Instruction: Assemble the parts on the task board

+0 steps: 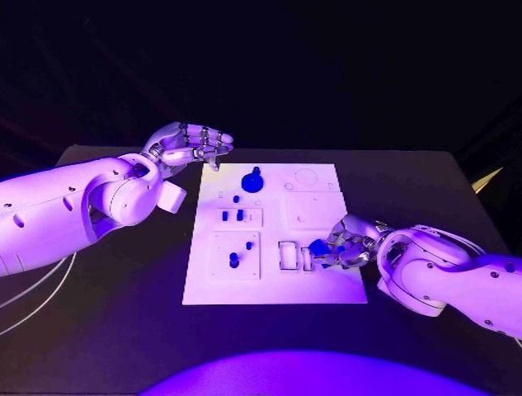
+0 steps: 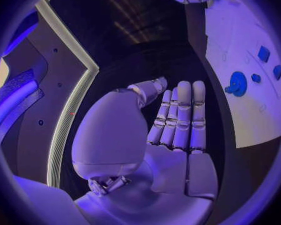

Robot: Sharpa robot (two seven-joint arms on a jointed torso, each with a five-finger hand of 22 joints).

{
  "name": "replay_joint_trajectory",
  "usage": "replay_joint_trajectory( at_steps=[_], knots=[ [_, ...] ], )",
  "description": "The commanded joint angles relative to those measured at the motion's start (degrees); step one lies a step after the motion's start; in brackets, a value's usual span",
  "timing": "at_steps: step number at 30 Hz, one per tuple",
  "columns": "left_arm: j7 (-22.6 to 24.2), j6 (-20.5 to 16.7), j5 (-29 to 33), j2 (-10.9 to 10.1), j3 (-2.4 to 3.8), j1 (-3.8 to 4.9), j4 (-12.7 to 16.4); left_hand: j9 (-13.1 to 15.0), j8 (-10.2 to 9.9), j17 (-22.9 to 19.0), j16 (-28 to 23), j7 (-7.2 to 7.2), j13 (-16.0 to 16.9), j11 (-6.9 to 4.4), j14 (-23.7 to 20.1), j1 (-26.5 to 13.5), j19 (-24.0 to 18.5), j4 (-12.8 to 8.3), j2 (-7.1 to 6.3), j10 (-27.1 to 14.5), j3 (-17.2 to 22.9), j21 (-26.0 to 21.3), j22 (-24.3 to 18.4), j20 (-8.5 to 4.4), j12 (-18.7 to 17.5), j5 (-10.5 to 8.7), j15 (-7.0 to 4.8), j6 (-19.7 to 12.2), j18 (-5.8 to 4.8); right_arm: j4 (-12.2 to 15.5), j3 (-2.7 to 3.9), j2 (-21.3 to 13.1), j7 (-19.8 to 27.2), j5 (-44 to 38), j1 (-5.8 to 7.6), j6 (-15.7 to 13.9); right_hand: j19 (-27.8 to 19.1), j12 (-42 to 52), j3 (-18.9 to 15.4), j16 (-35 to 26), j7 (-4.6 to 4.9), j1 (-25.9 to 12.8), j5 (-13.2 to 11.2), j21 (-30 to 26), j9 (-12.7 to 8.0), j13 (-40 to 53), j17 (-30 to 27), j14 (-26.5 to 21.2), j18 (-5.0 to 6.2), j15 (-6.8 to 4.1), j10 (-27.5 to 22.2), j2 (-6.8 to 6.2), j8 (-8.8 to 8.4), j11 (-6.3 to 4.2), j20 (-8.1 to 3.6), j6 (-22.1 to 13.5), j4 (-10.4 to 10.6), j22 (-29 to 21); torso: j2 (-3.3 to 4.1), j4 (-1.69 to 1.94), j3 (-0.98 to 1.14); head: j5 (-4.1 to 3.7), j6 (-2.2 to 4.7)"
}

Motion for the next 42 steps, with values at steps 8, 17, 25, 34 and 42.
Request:
replay_joint_trajectory(
  at_steps=[8, 17, 25, 34, 42],
  knots=[
    [0.5, 0.7, 0.1, 0.0, 0.04, 0.03, 0.0, -0.1, 0.3, -0.1, -0.2, -0.04, -0.1, 0.10, -0.5, -0.8, 0.0, 0.2, 0.03, -0.5, -0.3, -0.3, -0.1, 0.45, 0.5, 0.31, 0.01, -0.3, 0.78, 3.4, 0.02, -1.9, -0.9, 4.8, 1.04, -5.9, 6.1, 1.1, 3.7, 0.5, -1.02, 3.2, 0.6, 0.3, 0.9, 9.0, 8.8, 4.9, -0.39, -1.13, 2.0, 2.54, 0.90, -1.35, -1.13, 1.7, -0.4, 15.1, -0.09, -0.05, -0.05, -0.41, -0.03],
    [0.7, 0.8, 0.3, 0.2, 0.04, 0.02, 0.0, -0.1, 0.5, -0.1, 0.0, -0.03, -0.1, 0.14, -0.6, -1.7, 0.0, 1.0, 0.08, -0.7, -0.6, -0.9, -0.5, 0.61, 0.8, 0.18, 0.13, -0.5, 0.77, 6.1, 0.14, -2.2, -1.5, 11.3, 3.01, -5.5, 6.1, 1.1, 4.3, 0.5, -1.09, 3.4, 0.7, 0.3, 0.9, 9.1, 8.8, 4.9, -0.39, -1.20, 2.0, 2.62, 0.88, -1.43, -1.21, 1.8, -0.5, 15.1, -0.02, 0.03, -0.10, -0.84, -0.07],
    [1.0, 1.0, 0.8, 0.3, 0.04, 0.02, 0.1, -0.2, 0.6, 0.0, 0.2, -0.03, -0.1, 0.15, -0.6, -2.4, 0.1, 1.6, 0.15, -0.9, -0.8, -1.4, -0.8, 0.72, 1.1, 0.13, 0.19, -0.7, 0.78, 5.3, 0.12, 0.7, -1.6, 14.4, 2.43, -3.6, 6.1, 0.9, 4.6, 0.5, -1.02, 2.7, 0.7, 0.3, 0.9, 9.0, 8.8, 4.9, -0.39, -1.21, 2.0, 2.42, 0.80, -1.40, -1.27, 1.9, -0.1, 15.1, 0.00, 0.04, -0.05, -0.75, -0.21],
    [1.0, 1.2, 1.1, 0.3, 0.04, 0.02, 0.1, -0.2, 0.7, 0.0, 0.3, 0.00, -0.1, 0.18, -0.6, -2.9, 0.2, 2.1, 0.21, -1.1, -1.0, -1.8, -1.1, 0.79, 1.3, 0.13, 0.24, -0.9, 0.79, 3.4, 0.13, 3.7, -2.3, 14.2, 1.86, -3.3, 6.1, 0.4, 4.4, 0.6, -0.96, -0.8, 0.1, 0.3, 1.2, 8.8, 8.9, 4.9, -0.39, -1.16, 2.0, 1.49, 0.73, -1.34, -1.29, 2.3, 0.3, 15.1, 0.00, 0.07, -0.09, -0.80, -0.23],
    [1.0, 1.3, 1.1, 0.3, 0.04, 0.03, 0.1, -0.2, 0.7, 0.0, 0.3, 0.00, -0.1, 0.18, -0.6, -2.9, 0.2, 2.1, 0.22, -1.2, -1.0, -1.9, -1.2, 0.81, 1.3, 0.14, 0.25, -0.9, 0.79, 1.6, 0.12, 5.3, -2.8, 13.1, 1.62, -3.3, 6.1, 0.1, 4.1, 0.6, -0.97, -3.0, -0.7, 0.3, 1.4, 8.7, 9.0, 5.0, -0.39, -1.16, 2.0, 1.17, 0.76, -1.34, -1.28, 2.5, 0.3, 15.1, 0.04, 0.03, -0.01, -0.71, -0.25]
  ],
)
